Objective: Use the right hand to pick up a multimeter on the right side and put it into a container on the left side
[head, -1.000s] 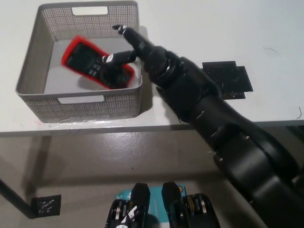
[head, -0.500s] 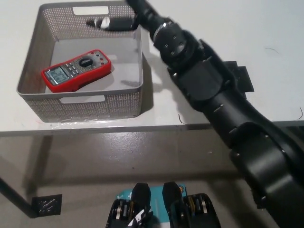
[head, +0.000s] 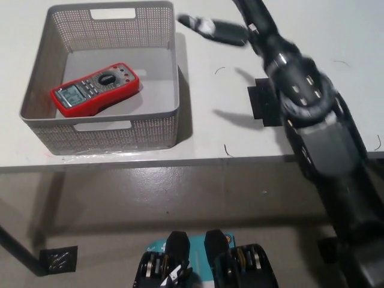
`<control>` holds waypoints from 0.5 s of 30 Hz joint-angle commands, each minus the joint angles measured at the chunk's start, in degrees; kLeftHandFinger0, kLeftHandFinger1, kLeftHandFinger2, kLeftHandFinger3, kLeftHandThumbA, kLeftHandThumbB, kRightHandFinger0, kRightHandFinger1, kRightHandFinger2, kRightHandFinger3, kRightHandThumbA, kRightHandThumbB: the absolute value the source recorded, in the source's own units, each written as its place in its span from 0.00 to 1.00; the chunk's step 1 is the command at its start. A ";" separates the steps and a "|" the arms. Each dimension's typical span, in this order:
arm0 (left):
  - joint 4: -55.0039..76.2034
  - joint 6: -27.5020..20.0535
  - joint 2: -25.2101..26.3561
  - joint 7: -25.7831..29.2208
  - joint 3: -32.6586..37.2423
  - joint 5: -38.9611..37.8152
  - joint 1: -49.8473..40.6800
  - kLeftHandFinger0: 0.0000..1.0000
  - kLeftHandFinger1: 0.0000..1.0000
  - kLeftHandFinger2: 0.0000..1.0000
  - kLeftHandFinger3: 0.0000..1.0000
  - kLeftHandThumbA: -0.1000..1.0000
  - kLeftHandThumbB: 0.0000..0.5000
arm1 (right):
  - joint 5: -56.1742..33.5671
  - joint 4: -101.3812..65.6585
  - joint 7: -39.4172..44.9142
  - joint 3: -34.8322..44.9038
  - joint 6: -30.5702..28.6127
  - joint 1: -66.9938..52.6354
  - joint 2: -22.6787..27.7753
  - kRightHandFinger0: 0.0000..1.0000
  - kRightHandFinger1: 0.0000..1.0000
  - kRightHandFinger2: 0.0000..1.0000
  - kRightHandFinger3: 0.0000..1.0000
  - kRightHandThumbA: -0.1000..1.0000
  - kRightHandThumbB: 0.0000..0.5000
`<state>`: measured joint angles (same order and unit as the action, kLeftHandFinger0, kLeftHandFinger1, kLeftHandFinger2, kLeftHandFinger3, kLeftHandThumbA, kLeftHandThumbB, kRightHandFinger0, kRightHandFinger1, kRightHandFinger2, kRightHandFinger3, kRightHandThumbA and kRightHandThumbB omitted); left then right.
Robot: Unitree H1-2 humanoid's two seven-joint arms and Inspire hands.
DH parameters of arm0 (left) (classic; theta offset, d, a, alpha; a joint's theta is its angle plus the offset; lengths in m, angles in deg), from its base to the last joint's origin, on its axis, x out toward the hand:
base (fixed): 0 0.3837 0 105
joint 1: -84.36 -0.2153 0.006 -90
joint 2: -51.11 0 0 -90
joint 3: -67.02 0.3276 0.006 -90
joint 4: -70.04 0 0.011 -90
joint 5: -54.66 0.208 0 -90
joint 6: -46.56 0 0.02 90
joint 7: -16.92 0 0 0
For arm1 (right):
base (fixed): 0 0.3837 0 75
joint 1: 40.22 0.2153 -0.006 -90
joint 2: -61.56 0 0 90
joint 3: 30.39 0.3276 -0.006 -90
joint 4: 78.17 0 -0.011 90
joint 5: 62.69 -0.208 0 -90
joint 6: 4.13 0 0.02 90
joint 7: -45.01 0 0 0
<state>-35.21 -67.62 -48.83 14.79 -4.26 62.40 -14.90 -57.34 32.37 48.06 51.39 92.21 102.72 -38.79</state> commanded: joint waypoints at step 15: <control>5.41 -2.74 -0.71 4.02 -3.58 -0.74 0.16 1.00 1.00 1.00 1.00 1.00 0.86 | 3.03 -59.07 -0.26 -8.85 -20.07 -56.55 0.35 1.00 1.00 1.00 1.00 1.00 0.88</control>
<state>-35.79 -67.51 -48.86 14.82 -4.50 62.40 -14.81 -57.80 4.33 48.13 49.73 93.22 68.46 -37.72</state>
